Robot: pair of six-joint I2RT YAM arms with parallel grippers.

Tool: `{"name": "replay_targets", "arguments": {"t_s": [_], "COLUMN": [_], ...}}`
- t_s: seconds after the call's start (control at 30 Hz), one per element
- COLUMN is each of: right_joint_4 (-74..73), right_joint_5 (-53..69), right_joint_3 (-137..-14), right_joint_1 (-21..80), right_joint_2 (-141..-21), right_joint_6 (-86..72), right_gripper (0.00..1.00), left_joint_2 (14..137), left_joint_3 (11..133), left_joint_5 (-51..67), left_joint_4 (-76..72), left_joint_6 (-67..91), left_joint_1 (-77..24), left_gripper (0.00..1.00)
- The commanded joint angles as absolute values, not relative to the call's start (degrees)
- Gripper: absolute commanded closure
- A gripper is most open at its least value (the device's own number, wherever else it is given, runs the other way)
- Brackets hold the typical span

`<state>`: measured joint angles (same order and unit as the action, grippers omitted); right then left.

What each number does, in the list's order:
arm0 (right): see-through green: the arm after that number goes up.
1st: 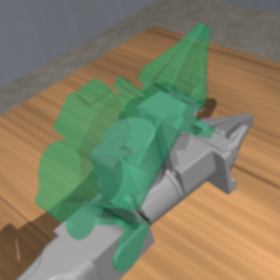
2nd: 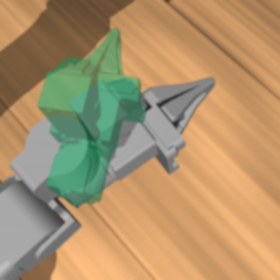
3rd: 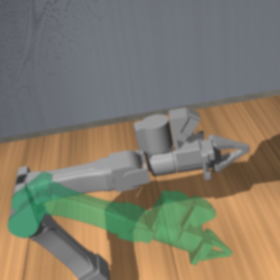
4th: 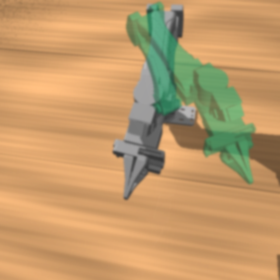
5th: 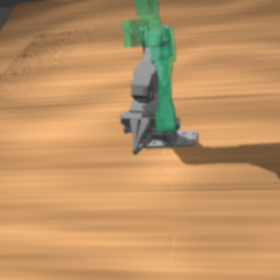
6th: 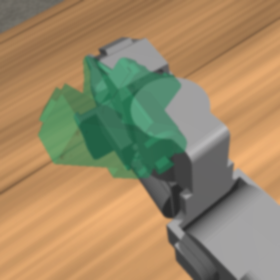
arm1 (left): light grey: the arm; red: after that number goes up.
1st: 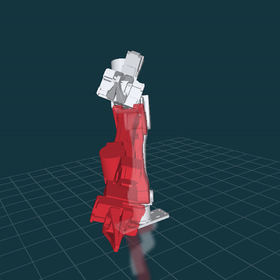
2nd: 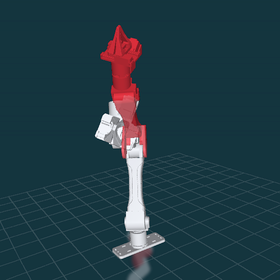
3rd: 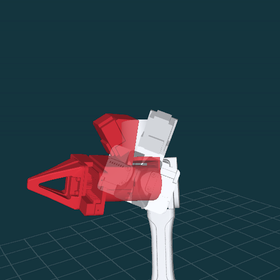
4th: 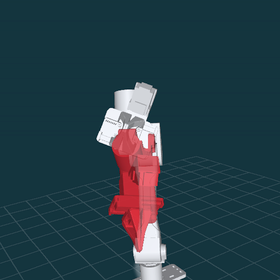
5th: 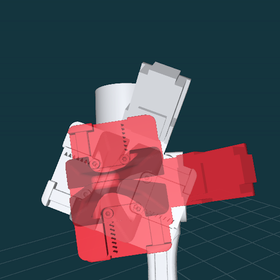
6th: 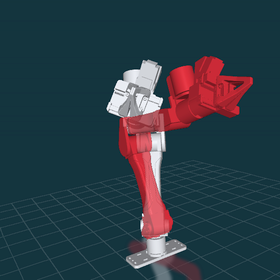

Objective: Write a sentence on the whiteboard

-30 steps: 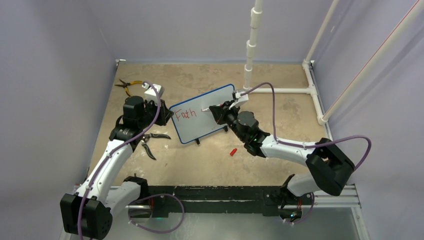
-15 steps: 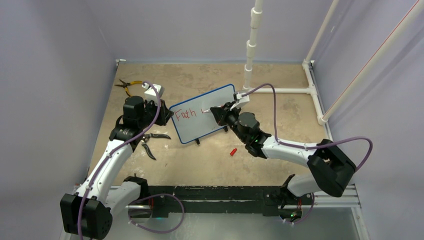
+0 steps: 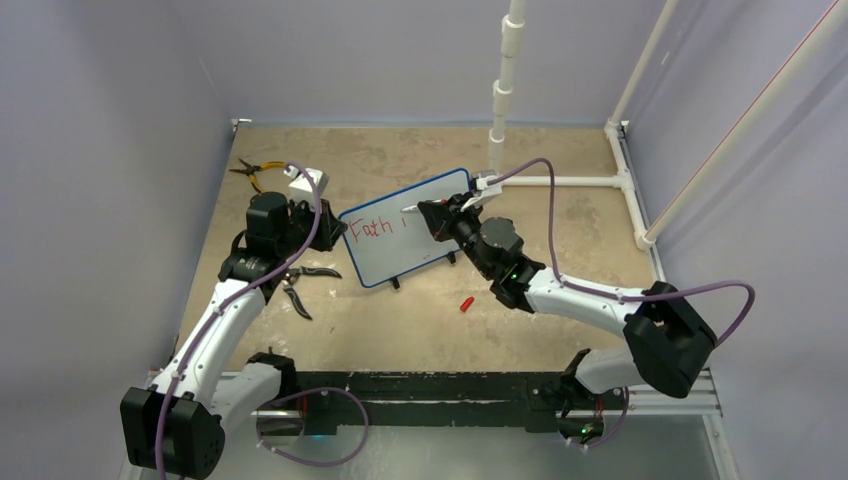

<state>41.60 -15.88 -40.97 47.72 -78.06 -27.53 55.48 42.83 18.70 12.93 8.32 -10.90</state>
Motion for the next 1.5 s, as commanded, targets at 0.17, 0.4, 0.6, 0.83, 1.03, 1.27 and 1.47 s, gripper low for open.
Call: {"name": "replay_targets", "arguments": {"t_s": [0.17,0.4,0.6,0.83,1.03,1.27,1.47], "right_joint_4": [43.2,43.2,44.6,41.6,41.4,41.1,40.3], "right_joint_5": [-16.3,-16.7,-17.2,-18.2,-18.2,-18.1,-18.2], "right_joint_3": [-44.7,-44.4,-42.3,-40.6,-41.6,-42.5,-42.5], "right_joint_1": [47.8,47.8,47.8,47.8,47.6,46.9,46.6], "right_joint_2": [-80.8,-81.3,-78.7,-77.1,-78.6,-80.0,-80.7], "right_joint_6": [-26.4,-26.5,-25.6,-27.0,-26.2,-26.5,-26.8], "right_gripper": [1.0,1.0,1.0,1.0,1.0,1.0,1.0], "left_joint_2": [55.6,55.6,55.5,55.4,55.5,55.5,55.4], "left_joint_3": [42.5,42.6,42.6,42.5,42.5,42.5,42.5], "left_joint_5": [19.2,19.1,19.1,19.0,18.9,19.0,18.9], "left_joint_4": [12.5,12.5,12.6,12.6,12.6,12.6,12.6], "left_joint_6": [7.4,7.4,7.4,7.4,7.4,7.3,7.4], "left_joint_1": [-10.9,-10.8,-10.9,-10.8,-10.8,-10.9,-10.9], "left_gripper": [1.0,1.0,1.0,1.0,1.0,1.0,1.0]}}
